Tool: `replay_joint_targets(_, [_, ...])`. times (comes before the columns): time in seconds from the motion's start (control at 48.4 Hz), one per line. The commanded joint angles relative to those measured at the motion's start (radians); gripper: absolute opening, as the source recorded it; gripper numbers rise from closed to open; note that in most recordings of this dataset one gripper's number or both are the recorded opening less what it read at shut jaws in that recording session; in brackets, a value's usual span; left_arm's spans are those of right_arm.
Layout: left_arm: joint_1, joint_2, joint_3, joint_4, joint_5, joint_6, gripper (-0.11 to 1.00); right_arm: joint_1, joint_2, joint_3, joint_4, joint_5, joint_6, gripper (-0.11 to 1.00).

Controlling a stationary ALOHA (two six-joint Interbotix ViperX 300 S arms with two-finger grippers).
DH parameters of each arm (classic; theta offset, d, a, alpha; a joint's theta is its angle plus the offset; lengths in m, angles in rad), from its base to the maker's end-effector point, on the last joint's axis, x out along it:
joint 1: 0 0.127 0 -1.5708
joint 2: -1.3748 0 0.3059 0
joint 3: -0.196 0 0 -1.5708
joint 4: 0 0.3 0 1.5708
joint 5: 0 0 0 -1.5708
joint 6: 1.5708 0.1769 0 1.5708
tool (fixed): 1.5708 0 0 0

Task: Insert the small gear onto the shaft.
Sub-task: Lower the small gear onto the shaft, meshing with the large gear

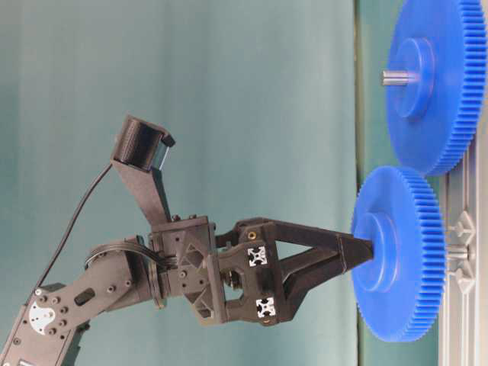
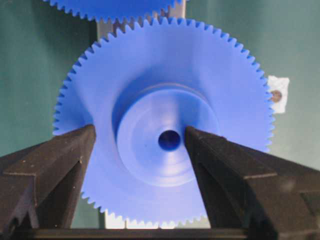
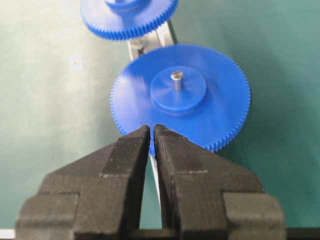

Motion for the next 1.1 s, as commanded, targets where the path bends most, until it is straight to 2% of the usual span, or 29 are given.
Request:
replay_joint_targets(0.0, [-0.011,-0.009,0.012,0.002,0.034,0.005,0.78,-0.003,0.006,-0.011,0.002,-0.006,0.008,0.17])
replay_joint_targets(0.186, [0.009,-0.064,0.014,0.002,0.086,0.015,0.78,-0.002,0.006,-0.011,0.002,-0.005,0.008,0.17])
replay_joint_targets(0.496, [0.012,-0.117,-0.037,0.002,0.115,0.012,0.78,-0.002,0.006,-0.011,0.002,-0.009,0.009,0.17])
replay_joint_targets(0.91, [-0.003,-0.061,-0.034,0.002,0.064,0.012,0.78,-0.003,0.006,-0.009,0.003,-0.009,0.009,0.17])
replay_joint_targets(1.075, [-0.008,-0.046,-0.023,0.002,0.064,0.011,0.73,-0.003,0.006,-0.011,0.002,-0.009,0.009,0.17])
